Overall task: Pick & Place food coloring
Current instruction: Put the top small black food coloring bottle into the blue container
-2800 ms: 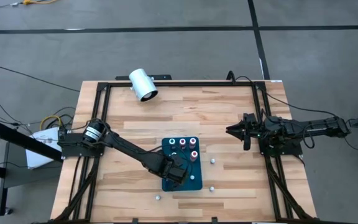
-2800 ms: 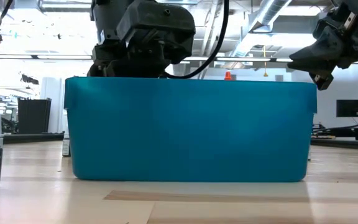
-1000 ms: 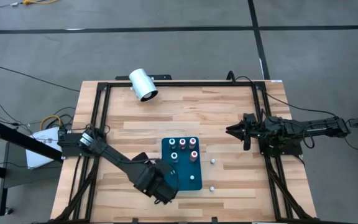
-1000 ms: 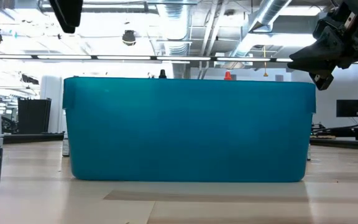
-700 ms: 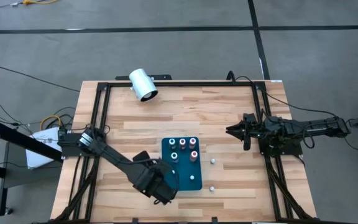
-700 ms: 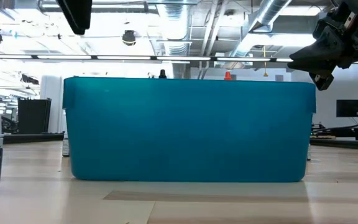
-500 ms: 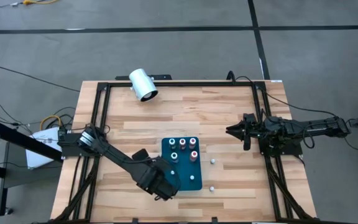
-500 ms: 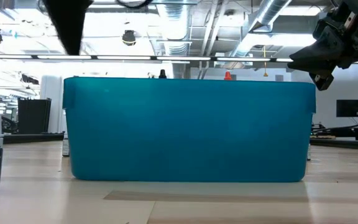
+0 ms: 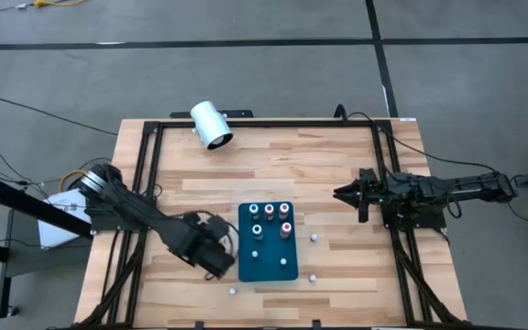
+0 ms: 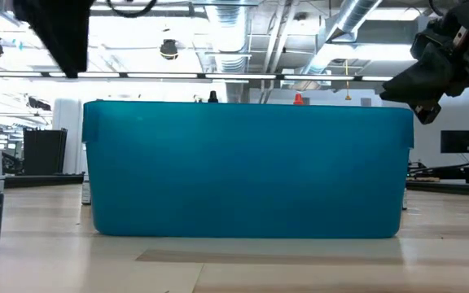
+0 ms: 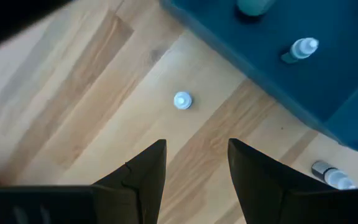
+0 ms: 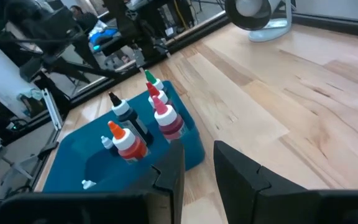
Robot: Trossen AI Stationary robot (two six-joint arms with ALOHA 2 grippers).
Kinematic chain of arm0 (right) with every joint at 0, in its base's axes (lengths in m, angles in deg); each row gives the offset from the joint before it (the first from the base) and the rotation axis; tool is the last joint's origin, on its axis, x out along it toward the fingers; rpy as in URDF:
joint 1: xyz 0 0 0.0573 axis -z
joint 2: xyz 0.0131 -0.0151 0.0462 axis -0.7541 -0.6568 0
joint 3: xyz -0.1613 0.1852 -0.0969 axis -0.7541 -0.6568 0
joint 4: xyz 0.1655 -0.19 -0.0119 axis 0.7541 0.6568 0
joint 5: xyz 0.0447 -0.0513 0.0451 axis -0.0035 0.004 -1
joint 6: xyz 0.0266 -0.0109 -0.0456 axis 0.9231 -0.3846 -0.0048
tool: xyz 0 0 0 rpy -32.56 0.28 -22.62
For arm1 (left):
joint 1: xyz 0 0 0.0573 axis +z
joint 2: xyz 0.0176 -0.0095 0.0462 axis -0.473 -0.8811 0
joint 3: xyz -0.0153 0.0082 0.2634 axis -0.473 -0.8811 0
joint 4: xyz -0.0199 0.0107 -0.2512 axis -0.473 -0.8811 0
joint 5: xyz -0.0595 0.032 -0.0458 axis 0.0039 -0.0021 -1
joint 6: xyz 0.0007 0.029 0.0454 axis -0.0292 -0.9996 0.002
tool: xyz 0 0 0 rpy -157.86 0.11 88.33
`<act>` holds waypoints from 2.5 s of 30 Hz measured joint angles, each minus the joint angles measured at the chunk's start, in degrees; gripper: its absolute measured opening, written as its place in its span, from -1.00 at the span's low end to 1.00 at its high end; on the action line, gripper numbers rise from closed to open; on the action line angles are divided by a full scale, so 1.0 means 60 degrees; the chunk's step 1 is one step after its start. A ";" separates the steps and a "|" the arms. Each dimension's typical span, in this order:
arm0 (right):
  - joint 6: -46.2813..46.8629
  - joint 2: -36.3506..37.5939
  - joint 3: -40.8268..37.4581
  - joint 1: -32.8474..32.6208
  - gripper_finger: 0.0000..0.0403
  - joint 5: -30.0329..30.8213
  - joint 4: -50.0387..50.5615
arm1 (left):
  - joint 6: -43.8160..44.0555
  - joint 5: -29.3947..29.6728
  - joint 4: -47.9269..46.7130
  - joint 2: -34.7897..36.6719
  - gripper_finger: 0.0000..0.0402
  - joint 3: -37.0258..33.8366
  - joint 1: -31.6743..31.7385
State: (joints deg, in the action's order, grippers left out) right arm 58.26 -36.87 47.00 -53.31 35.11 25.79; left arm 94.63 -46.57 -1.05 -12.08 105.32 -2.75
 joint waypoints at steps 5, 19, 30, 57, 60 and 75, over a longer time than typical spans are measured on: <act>0.0004 -0.0004 0.0000 0.0000 -0.63 0.0000 0.0000 | 0.0185 -0.0434 0.1485 0.1300 -0.18 -0.1771 0.0036; -0.0004 0.0000 0.0000 0.0000 -0.63 0.0004 0.0016 | -0.1610 -0.0935 0.5067 0.1837 -0.18 -0.4015 0.0036; -0.0572 0.0011 0.0000 -0.0004 -0.63 -0.0201 0.0113 | -0.1733 -0.0428 0.5161 0.1837 -0.18 -0.4130 0.0029; -0.0583 0.0011 0.0000 -0.0004 -0.63 -0.0251 0.0124 | -0.1408 0.1238 0.5048 0.1833 0.21 -0.4119 0.0040; -0.0583 0.0013 0.0000 -0.0004 -0.63 -0.0251 0.0127 | -0.1281 0.1430 0.5048 0.1833 0.22 -0.4119 0.0022; -0.0580 0.0011 0.0000 -0.0004 -0.63 -0.0251 0.0146 | -0.0413 0.1590 0.5746 0.1822 0.22 -0.4830 -0.0129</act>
State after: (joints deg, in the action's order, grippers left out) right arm 54.78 -36.81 47.00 -53.33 33.60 26.67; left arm 92.15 -37.03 33.42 -1.14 76.34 -3.53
